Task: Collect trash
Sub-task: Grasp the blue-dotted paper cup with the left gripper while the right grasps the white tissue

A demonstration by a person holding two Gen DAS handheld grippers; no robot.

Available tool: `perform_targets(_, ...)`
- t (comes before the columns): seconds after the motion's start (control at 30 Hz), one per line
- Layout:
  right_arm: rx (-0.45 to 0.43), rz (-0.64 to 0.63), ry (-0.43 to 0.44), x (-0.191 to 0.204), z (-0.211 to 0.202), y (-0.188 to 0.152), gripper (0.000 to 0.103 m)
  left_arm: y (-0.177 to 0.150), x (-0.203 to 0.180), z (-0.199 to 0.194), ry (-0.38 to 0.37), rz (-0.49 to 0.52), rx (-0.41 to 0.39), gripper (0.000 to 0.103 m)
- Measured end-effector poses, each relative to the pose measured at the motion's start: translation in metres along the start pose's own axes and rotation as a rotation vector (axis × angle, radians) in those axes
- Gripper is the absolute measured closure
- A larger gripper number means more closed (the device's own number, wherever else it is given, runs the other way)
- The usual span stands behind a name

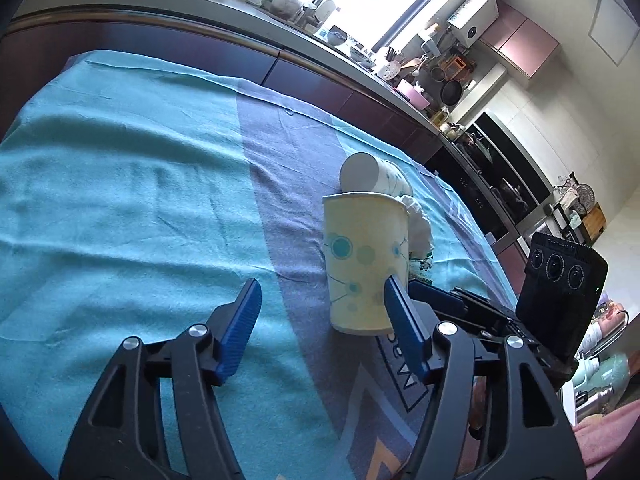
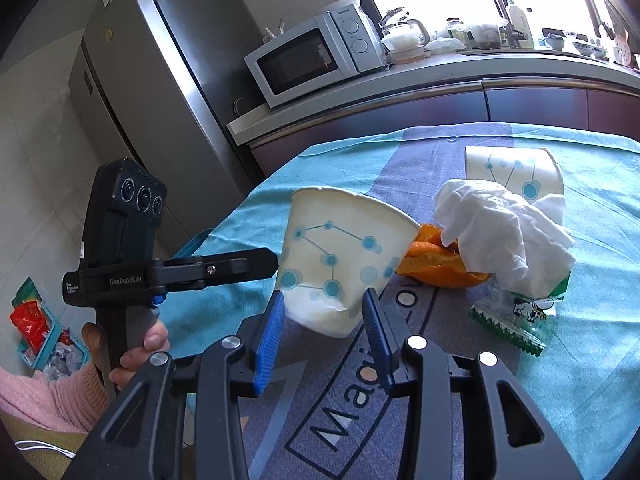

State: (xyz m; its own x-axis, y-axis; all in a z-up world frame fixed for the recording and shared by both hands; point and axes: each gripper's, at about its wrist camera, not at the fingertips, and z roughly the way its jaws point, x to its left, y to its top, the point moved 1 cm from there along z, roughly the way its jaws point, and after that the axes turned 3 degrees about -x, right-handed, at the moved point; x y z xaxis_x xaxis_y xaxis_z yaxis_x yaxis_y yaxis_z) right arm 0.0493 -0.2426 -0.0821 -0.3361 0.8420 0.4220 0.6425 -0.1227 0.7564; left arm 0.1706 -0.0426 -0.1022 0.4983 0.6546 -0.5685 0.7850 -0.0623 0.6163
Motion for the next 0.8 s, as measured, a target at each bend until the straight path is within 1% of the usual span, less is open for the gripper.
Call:
perform_targets(0.13,-0.007,0.009,0.005,-0.004,-0.003,-0.001,0.065,0.004,-0.008,0.014,-0.031,0.006,0.02,0.039)
perform_targets(0.3,-0.005,0.002,0.016,-0.003,-0.003,-0.001,0.065,0.004,-0.025,0.028,-0.041,0.056,0.048,0.04)
perform_targets(0.33,-0.005,-0.001,0.016,-0.004,-0.004,-0.002,0.065,0.004,-0.027,0.029,-0.041,0.061,0.052,0.047)
perform_targets(0.4,-0.007,0.0,0.012,-0.005,-0.005,-0.001,0.065,0.004,-0.028,0.034,-0.055,0.055,0.071,0.058)
perform_targets(0.43,-0.01,-0.002,0.001,-0.007,-0.007,0.0,0.065,0.004,-0.027,0.034,-0.06,0.047,0.071,0.057)
perform_targets(0.53,-0.032,-0.006,-0.036,-0.012,-0.016,0.002,0.065,0.004,-0.026,0.032,-0.051,0.045,0.062,0.058)
perform_targets(0.6,-0.066,-0.012,-0.083,-0.016,-0.024,0.006,0.065,0.003,-0.025,0.031,-0.046,0.043,0.059,0.058)
perform_targets(0.77,-0.151,-0.025,-0.242,-0.032,-0.038,0.021,0.064,0.002,-0.023,0.024,-0.045,0.038,0.043,0.058)
perform_targets(0.8,-0.156,-0.028,-0.266,-0.037,-0.038,0.024,0.062,0.002,-0.024,0.021,-0.038,0.043,0.035,0.058)
